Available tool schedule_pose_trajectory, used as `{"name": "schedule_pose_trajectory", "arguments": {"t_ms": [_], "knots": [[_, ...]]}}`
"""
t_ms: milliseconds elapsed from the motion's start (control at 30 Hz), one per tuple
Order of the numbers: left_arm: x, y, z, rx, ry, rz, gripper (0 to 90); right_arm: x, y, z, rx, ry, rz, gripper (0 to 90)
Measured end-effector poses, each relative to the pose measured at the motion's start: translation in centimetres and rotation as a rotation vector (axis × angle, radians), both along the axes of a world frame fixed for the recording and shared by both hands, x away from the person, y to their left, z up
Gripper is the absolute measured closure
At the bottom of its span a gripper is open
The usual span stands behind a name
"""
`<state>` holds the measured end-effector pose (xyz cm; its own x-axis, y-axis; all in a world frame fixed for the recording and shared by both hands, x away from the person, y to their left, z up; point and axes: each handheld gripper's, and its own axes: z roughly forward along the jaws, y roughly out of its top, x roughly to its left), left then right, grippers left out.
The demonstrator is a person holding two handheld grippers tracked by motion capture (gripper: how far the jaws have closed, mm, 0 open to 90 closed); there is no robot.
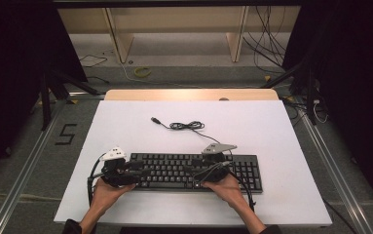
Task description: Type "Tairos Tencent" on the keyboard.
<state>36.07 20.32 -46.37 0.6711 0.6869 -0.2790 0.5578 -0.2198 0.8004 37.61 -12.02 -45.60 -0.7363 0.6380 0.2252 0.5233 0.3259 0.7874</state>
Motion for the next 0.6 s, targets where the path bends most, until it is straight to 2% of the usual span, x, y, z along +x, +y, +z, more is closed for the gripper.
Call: {"name": "schedule_pose_trajectory", "arguments": {"t_ms": [333, 600], "knots": [[0.12, 0.02, -0.08, 0.026, 0.011, 0.009, 58.8, -0.54, -0.29, 0.30, 0.008, -0.004, 0.001, 42.5], [0.24, -0.13, -0.21, 0.051, 0.020, 0.004, 69.4, -0.86, -0.66, 0.49, 0.020, -0.012, 0.004, 40.1]]}}
